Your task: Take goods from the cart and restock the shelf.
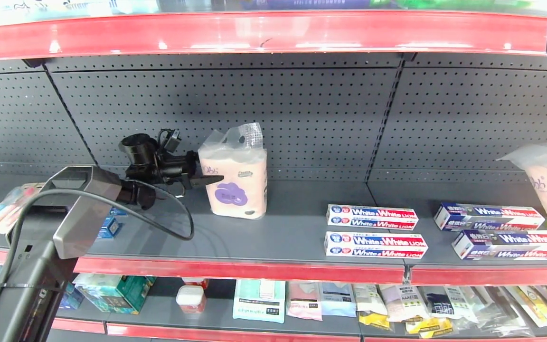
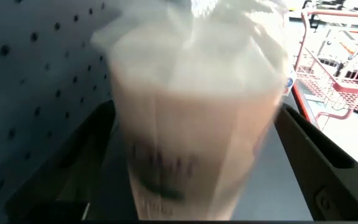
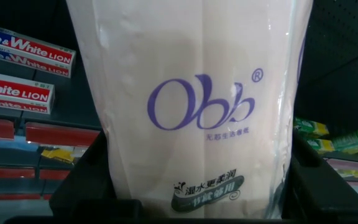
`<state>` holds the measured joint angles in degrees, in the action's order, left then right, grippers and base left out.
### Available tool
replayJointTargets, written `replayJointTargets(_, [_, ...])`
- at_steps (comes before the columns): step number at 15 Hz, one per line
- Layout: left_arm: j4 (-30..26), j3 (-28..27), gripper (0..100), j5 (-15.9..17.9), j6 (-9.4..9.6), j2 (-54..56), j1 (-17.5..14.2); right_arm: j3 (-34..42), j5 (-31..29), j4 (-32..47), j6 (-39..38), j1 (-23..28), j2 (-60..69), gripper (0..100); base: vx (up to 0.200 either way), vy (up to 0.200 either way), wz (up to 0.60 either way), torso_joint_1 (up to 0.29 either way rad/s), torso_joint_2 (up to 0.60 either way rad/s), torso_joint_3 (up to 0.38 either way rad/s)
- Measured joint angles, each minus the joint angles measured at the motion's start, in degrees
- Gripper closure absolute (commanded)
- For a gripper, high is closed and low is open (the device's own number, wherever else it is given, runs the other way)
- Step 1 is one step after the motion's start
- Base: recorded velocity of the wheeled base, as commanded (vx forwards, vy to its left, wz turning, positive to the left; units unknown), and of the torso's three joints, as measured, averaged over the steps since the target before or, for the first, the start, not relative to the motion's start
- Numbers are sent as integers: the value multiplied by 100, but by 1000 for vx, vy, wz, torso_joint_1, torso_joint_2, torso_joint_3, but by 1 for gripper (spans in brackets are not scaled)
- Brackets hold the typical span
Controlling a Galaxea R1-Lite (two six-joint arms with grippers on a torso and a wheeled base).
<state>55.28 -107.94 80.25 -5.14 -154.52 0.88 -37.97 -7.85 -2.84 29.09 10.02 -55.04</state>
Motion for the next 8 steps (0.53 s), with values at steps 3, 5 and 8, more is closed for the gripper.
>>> replayJointTargets(3, [2, -343, 0, 30, -180, -177, 96, 9, -52, -5, 0, 0, 6, 100, 0, 0, 0, 0, 0, 0])
replayJointTargets(5, [0, -466, 0, 33, -196, -282, 160, 9, -62, -2, 0, 0, 6, 100, 0, 0, 0, 0, 0, 0])
replayJointTargets(8, [-7, -502, 0, 33, -244, -339, 232, 9, -66, -2, 0, 0, 9, 100, 0, 0, 0, 0, 0, 0])
